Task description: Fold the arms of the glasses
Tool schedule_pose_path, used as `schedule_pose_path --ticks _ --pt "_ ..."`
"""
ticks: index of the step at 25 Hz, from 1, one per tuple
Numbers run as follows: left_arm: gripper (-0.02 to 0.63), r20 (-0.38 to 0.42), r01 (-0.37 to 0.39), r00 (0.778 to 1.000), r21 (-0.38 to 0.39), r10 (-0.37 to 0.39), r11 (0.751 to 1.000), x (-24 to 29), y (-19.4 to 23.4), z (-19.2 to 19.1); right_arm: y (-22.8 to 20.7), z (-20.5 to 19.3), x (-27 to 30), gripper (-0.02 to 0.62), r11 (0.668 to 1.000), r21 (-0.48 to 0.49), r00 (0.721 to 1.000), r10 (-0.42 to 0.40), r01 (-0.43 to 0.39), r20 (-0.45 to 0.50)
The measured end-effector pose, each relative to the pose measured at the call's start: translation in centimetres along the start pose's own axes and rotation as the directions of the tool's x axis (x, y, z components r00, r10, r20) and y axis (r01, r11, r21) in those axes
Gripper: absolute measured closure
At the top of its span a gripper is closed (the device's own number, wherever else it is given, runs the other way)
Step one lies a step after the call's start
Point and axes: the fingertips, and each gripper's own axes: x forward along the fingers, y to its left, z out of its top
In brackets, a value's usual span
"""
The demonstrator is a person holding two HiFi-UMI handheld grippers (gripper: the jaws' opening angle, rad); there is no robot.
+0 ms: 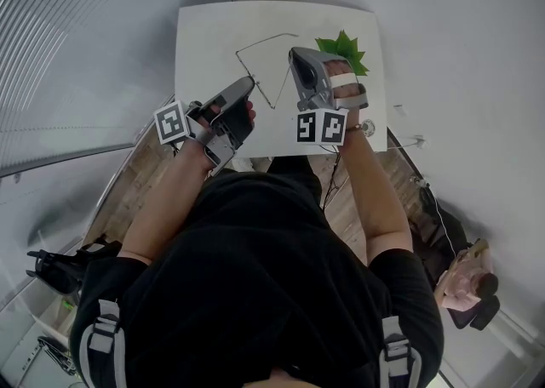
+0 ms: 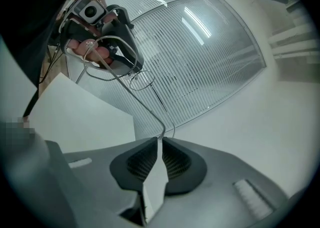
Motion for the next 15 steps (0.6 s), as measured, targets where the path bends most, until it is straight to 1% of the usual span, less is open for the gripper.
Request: schedule_pose_path --ticks 15 --pt "0.594 -0.041 -0.007 0.999 -0.012 0.007 1.0 0.2 0.2 -0.6 0.6 1.5 0.6 0.554 0.999 -0.047 0.998 0.03 -0.028 0.048"
